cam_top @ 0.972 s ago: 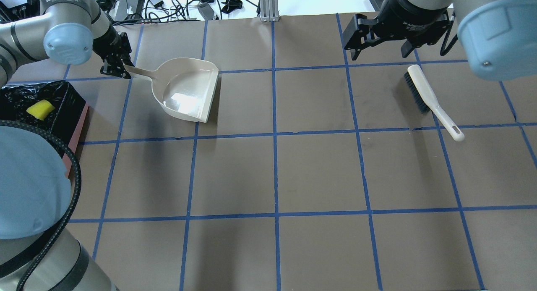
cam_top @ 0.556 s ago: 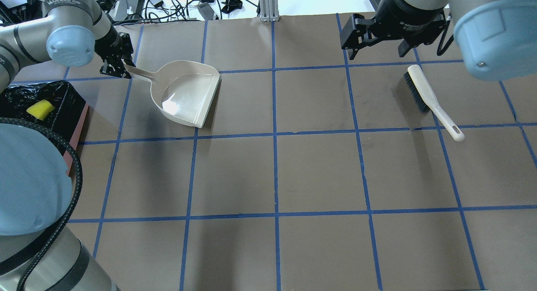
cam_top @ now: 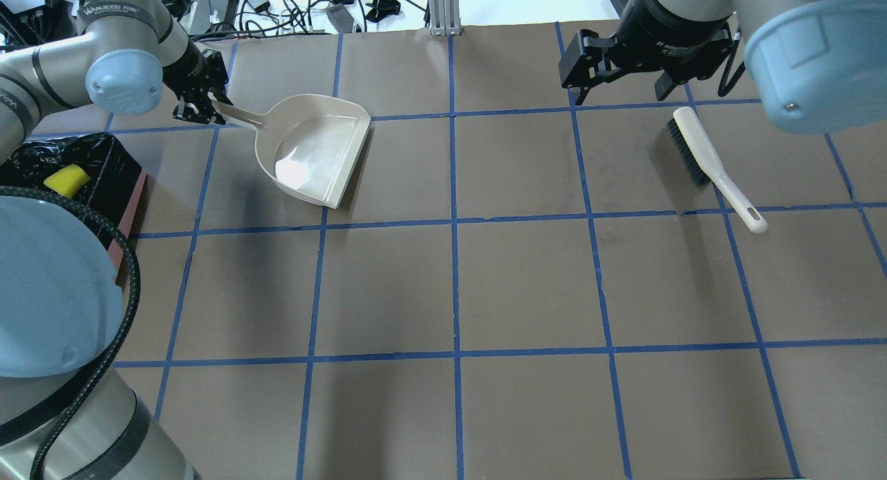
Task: Sweep and dump trash into bin
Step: 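Lower the dustpan back onto the table with the left gripper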
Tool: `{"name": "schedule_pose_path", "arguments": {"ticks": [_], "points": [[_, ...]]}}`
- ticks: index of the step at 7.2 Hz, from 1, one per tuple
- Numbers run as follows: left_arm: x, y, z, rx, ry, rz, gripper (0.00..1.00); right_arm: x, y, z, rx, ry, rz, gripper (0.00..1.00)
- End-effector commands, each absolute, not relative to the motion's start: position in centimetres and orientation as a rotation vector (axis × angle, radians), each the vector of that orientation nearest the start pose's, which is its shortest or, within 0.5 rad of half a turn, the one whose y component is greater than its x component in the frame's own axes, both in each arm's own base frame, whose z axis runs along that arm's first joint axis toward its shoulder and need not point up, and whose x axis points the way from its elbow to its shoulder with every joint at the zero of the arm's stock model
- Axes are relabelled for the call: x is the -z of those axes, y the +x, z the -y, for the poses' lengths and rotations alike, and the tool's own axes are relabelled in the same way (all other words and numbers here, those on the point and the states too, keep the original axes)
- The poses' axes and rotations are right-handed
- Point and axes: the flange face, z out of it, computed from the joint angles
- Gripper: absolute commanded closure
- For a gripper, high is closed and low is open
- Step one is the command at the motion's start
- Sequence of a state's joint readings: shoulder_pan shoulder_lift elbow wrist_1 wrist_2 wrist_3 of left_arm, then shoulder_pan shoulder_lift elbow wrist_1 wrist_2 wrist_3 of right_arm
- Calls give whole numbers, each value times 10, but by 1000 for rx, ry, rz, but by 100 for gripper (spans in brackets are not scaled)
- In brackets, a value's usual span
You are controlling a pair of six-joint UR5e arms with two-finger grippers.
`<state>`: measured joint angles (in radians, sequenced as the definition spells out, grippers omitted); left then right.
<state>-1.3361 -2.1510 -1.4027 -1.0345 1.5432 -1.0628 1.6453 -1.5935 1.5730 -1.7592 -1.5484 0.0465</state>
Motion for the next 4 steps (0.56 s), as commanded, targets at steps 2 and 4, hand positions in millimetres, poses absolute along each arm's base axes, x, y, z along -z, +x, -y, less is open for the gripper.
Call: {"name": "schedule_pose_path", "arguments": {"ticks": [2,4], "points": [[-271,31,715,150,-2052,-2477,80,-521,172,486,332,-48,-3095,0],[-271,32,716,157,-2044,-2475,55,-518,173,487,320,-49,-3085,0]]}}
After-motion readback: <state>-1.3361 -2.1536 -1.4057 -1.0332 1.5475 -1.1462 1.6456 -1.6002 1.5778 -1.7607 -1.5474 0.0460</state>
